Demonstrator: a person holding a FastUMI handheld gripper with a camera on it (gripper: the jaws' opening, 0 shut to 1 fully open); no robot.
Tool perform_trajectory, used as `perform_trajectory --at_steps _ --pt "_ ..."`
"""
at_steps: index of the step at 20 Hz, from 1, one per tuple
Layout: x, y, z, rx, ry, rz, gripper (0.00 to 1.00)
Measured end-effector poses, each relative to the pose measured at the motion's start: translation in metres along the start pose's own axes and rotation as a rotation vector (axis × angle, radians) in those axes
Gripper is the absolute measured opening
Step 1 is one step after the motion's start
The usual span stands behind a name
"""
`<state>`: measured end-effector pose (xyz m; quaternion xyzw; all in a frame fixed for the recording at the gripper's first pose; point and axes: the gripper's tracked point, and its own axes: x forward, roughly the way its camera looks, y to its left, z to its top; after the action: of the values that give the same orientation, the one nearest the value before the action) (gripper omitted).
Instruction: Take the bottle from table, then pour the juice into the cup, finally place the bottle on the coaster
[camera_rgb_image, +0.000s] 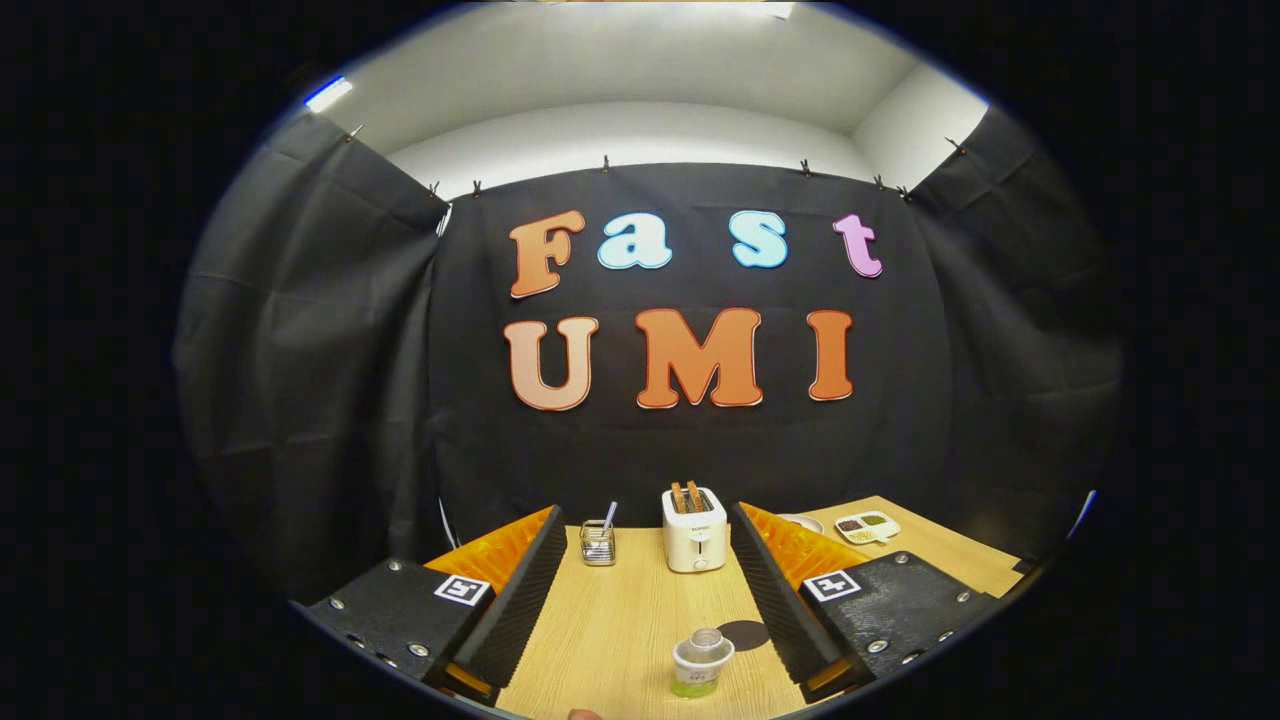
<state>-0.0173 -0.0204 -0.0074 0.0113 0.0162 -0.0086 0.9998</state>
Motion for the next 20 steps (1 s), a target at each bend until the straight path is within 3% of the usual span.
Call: perform_trajectory --at_steps 7,20 --pt "0.006 -0.014 -0.022 0.024 0.045 -0.03 0.98" --pt "0.031 -0.034 -0.115 0.006 0.245 -0.071 0.98"
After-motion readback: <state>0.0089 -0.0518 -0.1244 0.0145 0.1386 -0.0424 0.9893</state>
